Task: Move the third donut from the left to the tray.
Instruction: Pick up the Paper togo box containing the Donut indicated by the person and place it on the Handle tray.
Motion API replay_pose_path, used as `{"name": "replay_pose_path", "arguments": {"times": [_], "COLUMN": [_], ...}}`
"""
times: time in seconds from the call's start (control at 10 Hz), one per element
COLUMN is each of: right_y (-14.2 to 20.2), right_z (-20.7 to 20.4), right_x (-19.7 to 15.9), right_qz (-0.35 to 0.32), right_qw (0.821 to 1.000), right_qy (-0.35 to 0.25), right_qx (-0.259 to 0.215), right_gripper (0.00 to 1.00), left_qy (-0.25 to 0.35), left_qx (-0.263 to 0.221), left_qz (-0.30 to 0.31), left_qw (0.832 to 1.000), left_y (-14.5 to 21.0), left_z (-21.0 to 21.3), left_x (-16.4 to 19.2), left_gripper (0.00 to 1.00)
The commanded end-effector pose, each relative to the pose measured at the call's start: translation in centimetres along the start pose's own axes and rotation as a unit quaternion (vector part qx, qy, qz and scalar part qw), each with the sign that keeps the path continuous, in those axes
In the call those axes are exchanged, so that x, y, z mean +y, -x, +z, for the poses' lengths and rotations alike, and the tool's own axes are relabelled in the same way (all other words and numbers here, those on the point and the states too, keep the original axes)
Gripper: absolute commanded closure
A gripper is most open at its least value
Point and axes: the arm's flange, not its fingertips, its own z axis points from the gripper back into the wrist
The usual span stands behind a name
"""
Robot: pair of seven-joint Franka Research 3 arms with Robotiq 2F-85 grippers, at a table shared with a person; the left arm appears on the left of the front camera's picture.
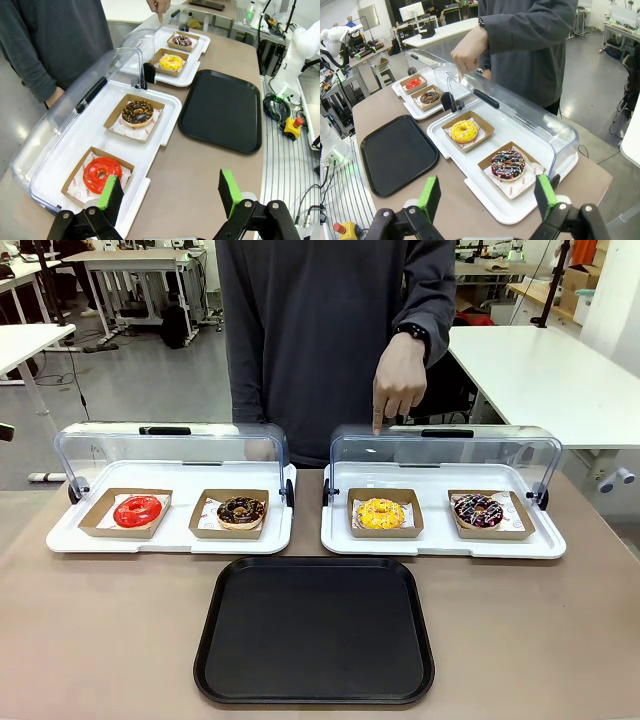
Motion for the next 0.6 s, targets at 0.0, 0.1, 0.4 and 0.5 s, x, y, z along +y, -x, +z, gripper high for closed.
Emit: {"name": "replay_pose_path", "arguments": {"times": [0.0, 0.1, 0.4, 0.5], "right_y": [-0.24, -0.24, -0.24, -0.24], "right_z": [-0.19, -0.19, -0.19, -0.19], "right_x": [-0.31, -0.31, -0.31, -0.31], "right_qz": [0.011, 0.011, 0.011, 0.011], "right_qw": [1.0, 1.0, 1.0, 1.0], "right_qy": [0.001, 0.001, 0.001, 0.001], "right_qx": [-0.014, -0.014, -0.014, -0.014], "right_gripper": [0.0, 0.0, 0.0, 0.0], "left_qy": [0.002, 0.002, 0.002, 0.002], "left_qx": [-0.002, -0.002, -0.002, -0.002], "left_qz": [-0.003, -0.003, -0.003, -0.003], "left_qw": [1.0, 1.0, 1.0, 1.0], "left_y": [-0.12, -0.12, -0.12, -0.12], "left_z": [0.12, 0.12, 0.12, 0.12], "left_x": [0.09, 0.09, 0.09, 0.09], "left_gripper": [0.0, 0.0, 0.0, 0.0]}}
